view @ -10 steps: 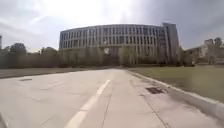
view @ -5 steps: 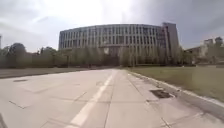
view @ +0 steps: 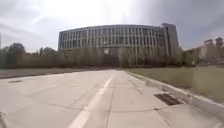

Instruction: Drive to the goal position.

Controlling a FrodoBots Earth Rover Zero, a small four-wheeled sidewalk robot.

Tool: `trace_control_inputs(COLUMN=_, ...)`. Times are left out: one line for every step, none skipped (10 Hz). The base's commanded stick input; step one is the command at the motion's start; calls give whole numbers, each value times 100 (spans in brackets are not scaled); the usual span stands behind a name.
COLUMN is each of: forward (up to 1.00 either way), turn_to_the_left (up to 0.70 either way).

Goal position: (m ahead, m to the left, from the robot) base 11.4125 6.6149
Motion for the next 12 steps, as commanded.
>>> trace_control_inputs(forward=70, turn_to_the_left=0)
trace_control_inputs(forward=70, turn_to_the_left=0)
trace_control_inputs(forward=70, turn_to_the_left=0)
trace_control_inputs(forward=70, turn_to_the_left=0)
trace_control_inputs(forward=70, turn_to_the_left=0)
trace_control_inputs(forward=70, turn_to_the_left=0)
trace_control_inputs(forward=70, turn_to_the_left=0)
trace_control_inputs(forward=70, turn_to_the_left=0)
trace_control_inputs(forward=70, turn_to_the_left=0)
trace_control_inputs(forward=70, turn_to_the_left=0)
trace_control_inputs(forward=70, turn_to_the_left=0)
trace_control_inputs(forward=70, turn_to_the_left=0)
